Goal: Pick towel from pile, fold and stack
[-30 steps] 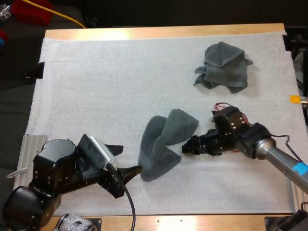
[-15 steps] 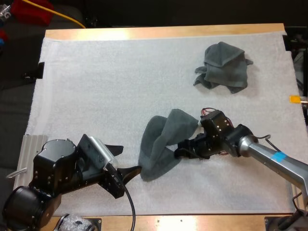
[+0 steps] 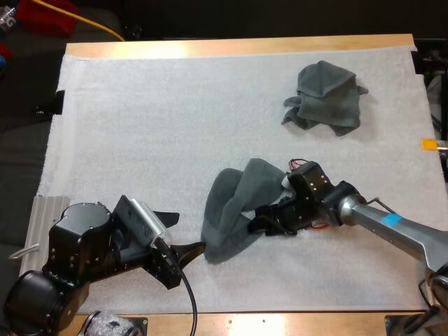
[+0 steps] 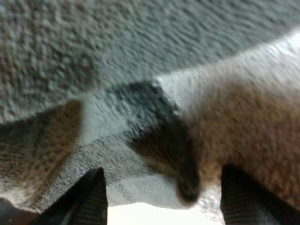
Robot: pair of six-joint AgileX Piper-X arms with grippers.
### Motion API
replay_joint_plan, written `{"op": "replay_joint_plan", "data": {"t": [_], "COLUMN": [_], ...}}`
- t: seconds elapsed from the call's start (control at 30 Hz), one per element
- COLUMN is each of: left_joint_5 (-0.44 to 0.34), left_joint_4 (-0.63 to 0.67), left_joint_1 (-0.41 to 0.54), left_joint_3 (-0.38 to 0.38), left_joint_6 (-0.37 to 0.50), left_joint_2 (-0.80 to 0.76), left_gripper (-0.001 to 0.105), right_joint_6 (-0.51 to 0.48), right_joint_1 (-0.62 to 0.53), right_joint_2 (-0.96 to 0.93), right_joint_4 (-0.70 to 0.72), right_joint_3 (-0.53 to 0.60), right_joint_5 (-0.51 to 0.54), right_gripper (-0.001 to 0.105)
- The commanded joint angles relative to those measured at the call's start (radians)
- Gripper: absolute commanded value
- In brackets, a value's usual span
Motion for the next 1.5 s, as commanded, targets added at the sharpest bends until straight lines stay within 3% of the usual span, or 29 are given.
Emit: {"op": "replay_joint_plan", "data": {"t": [0.0, 0.2, 0.43, 0.57, 0.8, 1.1, 1.47], "left_joint_5": [0.011, 0.011, 0.011, 0.011, 0.011, 0.011, 0.011], "left_joint_4": [-0.007, -0.007, -0.007, -0.007, -0.007, -0.007, -0.007], "left_joint_1": [-0.004, -0.004, -0.004, -0.004, -0.004, -0.004, -0.004], "left_joint_3": [-0.007, -0.007, -0.007, -0.007, -0.007, -0.007, -0.007], "left_joint_6": [-0.008, -0.008, -0.008, -0.008, -0.008, -0.008, -0.008], "left_joint_2": [0.003, 0.003, 0.003, 0.003, 0.003, 0.003, 0.003], "left_gripper": [0.07, 0.07, 0.07, 0.07, 0.07, 0.07, 0.07], "right_joint_6": [0.003, 0.011, 0.016, 0.016, -0.015, -0.029, -0.029], "right_joint_1": [0.002, 0.002, 0.002, 0.002, 0.002, 0.002, 0.002], "right_joint_2": [0.012, 0.032, 0.032, 0.032, -0.011, -0.282, -0.445], "right_joint_4": [-0.007, -0.008, -0.012, -0.014, -0.022, -0.019, 0.039], "right_joint_3": [-0.001, -0.001, -0.001, -0.001, -0.001, -0.022, -0.274], "right_joint_5": [-0.009, -0.037, -0.045, 0.012, 0.047, 0.171, 0.232], "right_gripper": [0.055, 0.053, 0.017, 0.001, 0.001, 0.001, 0.001]}}
